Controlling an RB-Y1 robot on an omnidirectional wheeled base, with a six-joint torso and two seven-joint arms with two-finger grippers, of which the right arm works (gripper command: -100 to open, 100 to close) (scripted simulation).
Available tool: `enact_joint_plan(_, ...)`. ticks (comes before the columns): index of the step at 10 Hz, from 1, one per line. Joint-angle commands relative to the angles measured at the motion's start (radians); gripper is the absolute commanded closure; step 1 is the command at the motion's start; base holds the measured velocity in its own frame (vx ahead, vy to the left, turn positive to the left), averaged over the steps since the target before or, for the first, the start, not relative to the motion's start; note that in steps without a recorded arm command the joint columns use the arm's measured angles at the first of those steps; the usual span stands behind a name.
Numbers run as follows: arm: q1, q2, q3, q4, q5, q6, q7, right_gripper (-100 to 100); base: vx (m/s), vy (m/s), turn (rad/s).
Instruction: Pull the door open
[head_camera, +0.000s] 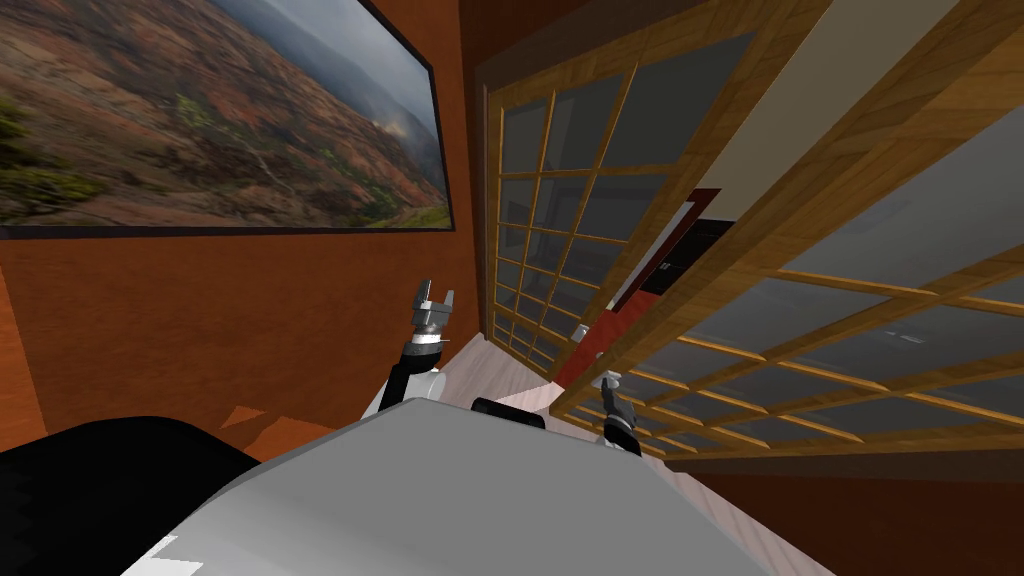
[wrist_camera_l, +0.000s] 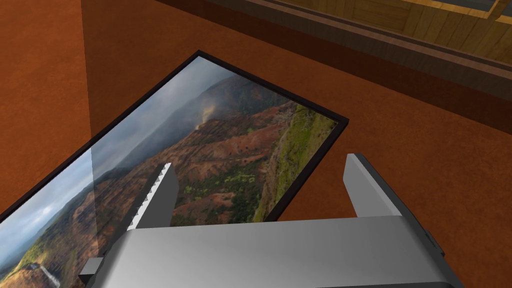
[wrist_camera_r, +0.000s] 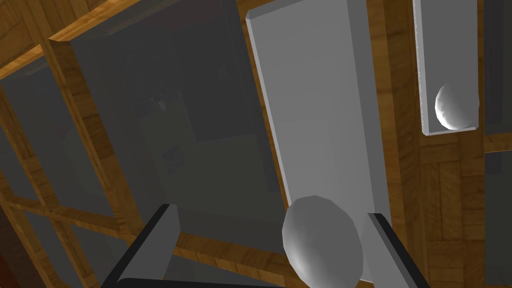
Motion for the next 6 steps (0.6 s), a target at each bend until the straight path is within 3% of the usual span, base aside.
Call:
enact_joint_plan(1, 0.032, -0.010, -0.036, 0.002, -0.023, 0.044, 0.003, 100, -0.030, 0.036, -0.035)
enact_joint_plan(4, 0.032, -0.010, -0.036, 0.002, -0.023, 0.044, 0.003, 100, -0.013, -0.002, -0.022)
enact_joint_plan(6, 0.032, -0.010, -0.036, -0.032, -0.023, 0.044, 0.003, 100, 0.004, -0.007, 0.005)
